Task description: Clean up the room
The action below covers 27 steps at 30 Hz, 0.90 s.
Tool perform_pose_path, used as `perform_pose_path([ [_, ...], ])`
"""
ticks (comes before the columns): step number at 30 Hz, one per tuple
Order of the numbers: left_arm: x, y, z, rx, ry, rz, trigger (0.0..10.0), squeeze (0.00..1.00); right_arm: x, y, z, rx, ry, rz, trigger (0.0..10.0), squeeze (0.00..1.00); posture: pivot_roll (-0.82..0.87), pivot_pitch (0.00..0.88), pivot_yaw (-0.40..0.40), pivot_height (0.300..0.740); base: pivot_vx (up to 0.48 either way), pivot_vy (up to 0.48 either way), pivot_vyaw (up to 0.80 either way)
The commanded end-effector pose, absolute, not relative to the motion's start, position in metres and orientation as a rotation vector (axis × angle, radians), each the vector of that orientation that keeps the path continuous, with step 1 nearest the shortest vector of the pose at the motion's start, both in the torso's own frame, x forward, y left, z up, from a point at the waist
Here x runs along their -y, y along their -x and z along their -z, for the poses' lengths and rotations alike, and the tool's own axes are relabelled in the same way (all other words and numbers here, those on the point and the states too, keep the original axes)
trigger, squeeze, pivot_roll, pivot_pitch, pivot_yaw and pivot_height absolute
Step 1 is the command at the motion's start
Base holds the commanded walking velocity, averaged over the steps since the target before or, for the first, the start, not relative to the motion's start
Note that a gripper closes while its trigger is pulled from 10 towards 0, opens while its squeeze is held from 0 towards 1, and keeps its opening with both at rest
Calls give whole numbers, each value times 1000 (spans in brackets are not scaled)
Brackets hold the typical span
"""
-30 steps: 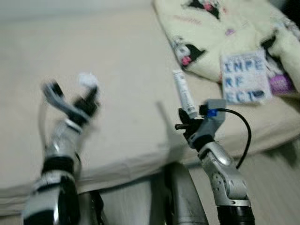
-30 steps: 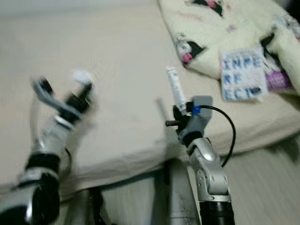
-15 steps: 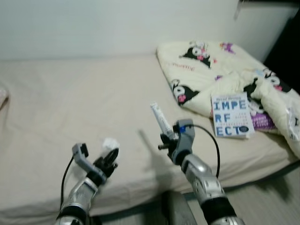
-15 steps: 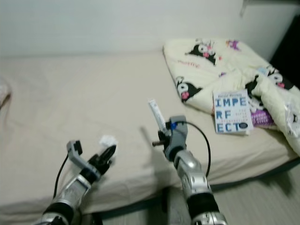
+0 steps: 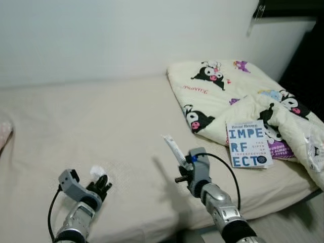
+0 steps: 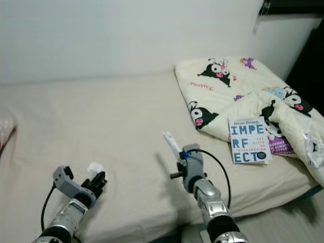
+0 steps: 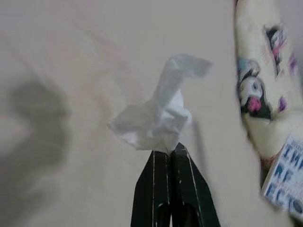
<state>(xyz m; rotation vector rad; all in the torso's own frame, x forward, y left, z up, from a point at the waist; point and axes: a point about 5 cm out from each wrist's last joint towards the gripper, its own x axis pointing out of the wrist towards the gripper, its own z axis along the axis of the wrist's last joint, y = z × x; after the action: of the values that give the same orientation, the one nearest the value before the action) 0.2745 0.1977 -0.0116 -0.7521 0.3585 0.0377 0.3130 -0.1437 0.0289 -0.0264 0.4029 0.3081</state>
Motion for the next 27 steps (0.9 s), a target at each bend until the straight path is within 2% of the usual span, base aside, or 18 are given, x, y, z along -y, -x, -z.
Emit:
perform_pose_path([
  [1, -202, -251, 33, -484, 693, -86, 10000, 0, 150, -310, -23, -427, 53, -285, 10000, 0, -119, 0, -12, 661, 0, 0, 0],
  [2, -204, -238, 43, -549, 660, -122, 10000, 0, 154, -309, -21, -437, 55, -270, 10000, 0, -116, 1, -13, 666, 0, 0, 0],
  [3, -204, -238, 43, -549, 660, -122, 10000, 0, 154, -309, -21, -437, 55, -270, 10000, 0, -116, 1, -13, 666, 0, 0, 0],
  [7, -214, -177, 81, -823, 581, -306, 10000, 0, 157, -308, -18, -436, 44, -247, 10000, 0, -120, 0, -9, 686, -360, 0, 0],
  [10, -212, -161, 89, -882, 547, -315, 10000, 0, 156, -308, -18, -430, 45, -243, 10000, 0, -121, 0, -2, 701, 0, 0, 0],
  [18, -202, -167, 88, -884, 475, -231, 10000, 0, 156, -308, -15, -435, 50, -231, 10000, 0, -111, 0, 1, 740, 0, 0, 0],
  [27, -209, -174, 84, -878, 408, -238, 10000, 0, 160, -305, -9, -468, 72, -207, 10000, 0, -107, 0, 7, 740, 0, 0, 0],
])
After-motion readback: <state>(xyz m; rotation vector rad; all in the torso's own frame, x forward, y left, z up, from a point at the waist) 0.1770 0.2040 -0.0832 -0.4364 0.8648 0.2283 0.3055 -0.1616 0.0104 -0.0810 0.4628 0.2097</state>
